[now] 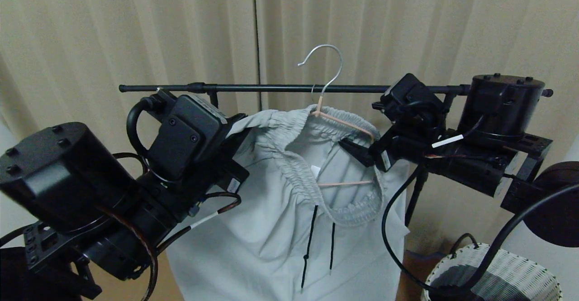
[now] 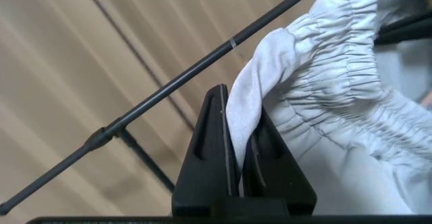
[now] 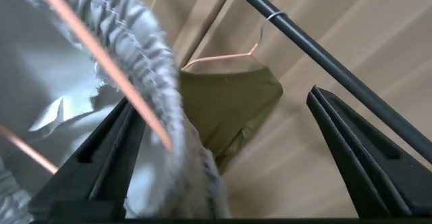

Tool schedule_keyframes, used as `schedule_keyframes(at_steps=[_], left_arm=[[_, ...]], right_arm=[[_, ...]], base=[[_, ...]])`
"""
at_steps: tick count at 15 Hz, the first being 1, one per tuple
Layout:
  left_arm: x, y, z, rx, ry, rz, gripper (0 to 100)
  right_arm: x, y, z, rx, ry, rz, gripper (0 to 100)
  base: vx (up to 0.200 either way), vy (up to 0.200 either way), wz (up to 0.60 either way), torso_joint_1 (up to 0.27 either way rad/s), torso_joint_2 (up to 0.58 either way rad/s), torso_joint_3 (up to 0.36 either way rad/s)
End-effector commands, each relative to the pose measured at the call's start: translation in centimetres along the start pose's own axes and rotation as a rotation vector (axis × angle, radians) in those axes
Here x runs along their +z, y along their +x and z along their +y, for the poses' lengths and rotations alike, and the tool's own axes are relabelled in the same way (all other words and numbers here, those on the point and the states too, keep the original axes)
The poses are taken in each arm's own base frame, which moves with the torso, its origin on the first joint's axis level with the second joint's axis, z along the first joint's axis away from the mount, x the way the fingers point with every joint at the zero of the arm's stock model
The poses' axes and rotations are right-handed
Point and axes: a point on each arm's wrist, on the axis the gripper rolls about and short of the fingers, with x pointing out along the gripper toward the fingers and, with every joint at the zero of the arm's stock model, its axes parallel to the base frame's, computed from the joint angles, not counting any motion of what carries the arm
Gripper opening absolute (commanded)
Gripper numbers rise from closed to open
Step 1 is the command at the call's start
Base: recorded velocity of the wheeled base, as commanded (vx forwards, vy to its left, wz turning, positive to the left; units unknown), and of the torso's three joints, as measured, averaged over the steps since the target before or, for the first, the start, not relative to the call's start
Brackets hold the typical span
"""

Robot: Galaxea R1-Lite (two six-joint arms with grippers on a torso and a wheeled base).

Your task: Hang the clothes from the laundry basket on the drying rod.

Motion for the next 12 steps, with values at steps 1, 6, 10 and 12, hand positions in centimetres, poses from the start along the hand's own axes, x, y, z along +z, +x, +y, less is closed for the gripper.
schedule_keyframes(at_steps=[1, 6, 10, 12], left_arm=[[0.3, -0.1, -0.2, -0.010, -0.004, -0.012, 0], [0.0, -0.4, -0.3, -0.027, -0.002, -0.007, 0], [-0.2, -0.4, -0.3, -0.030, 0.000, 0.002, 0], [-0.5, -0.5, -0.5, -0.037, 0.003, 0.012, 0]], right_arm=[[-0.2, 0.1, 0.0, 0.002, 0.000, 0.004, 0], [0.0, -0.3, 0.0, 0.001, 0.000, -0.002, 0], [0.1, -1.0, 0.0, -0.001, 0.000, -0.006, 0], [0.2, -1.4, 0.0, -0.001, -0.001, -0.010, 0]], base=[[0.000, 0.000, 0.00, 0.000, 0.00, 0.000], [0.000, 0.000, 0.00, 0.000, 0.00, 0.000], [0.000, 0.000, 0.00, 0.000, 0.00, 0.000], [0.000, 0.000, 0.00, 0.000, 0.00, 0.000]])
